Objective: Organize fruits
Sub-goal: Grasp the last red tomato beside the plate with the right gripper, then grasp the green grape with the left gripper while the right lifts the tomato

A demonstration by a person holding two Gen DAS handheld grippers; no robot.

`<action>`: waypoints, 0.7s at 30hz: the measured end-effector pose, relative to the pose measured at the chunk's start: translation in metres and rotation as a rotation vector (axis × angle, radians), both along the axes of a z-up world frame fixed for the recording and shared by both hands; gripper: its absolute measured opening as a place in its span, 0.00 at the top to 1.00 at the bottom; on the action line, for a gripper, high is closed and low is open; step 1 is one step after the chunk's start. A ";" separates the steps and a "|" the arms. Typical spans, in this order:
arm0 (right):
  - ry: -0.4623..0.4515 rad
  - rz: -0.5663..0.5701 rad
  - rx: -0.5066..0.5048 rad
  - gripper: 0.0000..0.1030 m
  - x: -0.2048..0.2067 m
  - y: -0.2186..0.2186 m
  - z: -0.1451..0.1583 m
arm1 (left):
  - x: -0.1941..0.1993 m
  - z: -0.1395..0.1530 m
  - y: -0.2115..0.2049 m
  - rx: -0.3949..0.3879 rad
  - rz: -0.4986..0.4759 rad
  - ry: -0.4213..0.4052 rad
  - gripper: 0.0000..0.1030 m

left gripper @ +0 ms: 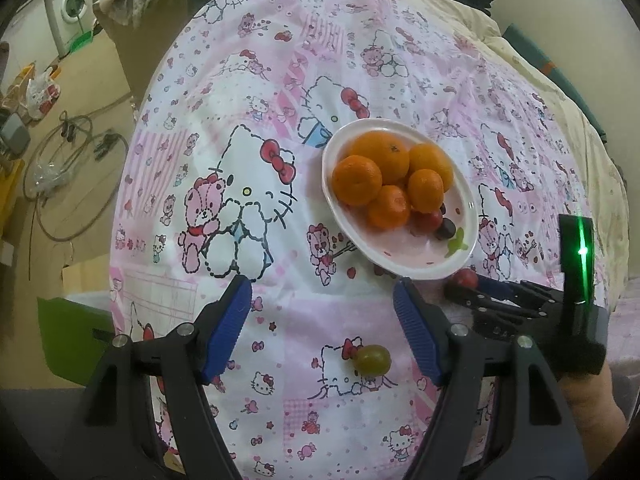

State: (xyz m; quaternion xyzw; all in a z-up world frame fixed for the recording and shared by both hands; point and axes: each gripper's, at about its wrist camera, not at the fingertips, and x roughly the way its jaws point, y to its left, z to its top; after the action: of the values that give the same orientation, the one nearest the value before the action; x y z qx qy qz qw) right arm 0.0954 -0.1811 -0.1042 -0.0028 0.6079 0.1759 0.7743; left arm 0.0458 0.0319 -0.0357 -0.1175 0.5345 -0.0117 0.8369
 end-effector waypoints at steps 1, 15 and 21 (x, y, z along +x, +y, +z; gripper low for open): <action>0.004 -0.006 0.014 0.62 -0.001 -0.002 0.002 | 0.000 -0.001 0.000 0.001 -0.001 0.004 0.32; -0.043 -0.155 0.153 0.62 -0.008 -0.060 0.039 | -0.001 -0.025 -0.029 0.038 -0.153 0.063 0.32; -0.041 -0.194 0.175 0.62 -0.006 -0.074 0.043 | -0.012 -0.045 -0.051 0.073 -0.285 0.122 0.32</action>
State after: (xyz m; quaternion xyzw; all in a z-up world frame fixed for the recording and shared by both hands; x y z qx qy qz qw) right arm 0.0890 -0.2552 -0.0608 0.1202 0.5718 0.1525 0.7971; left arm 0.0333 -0.0195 -0.0808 -0.0104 0.5958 -0.1035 0.7964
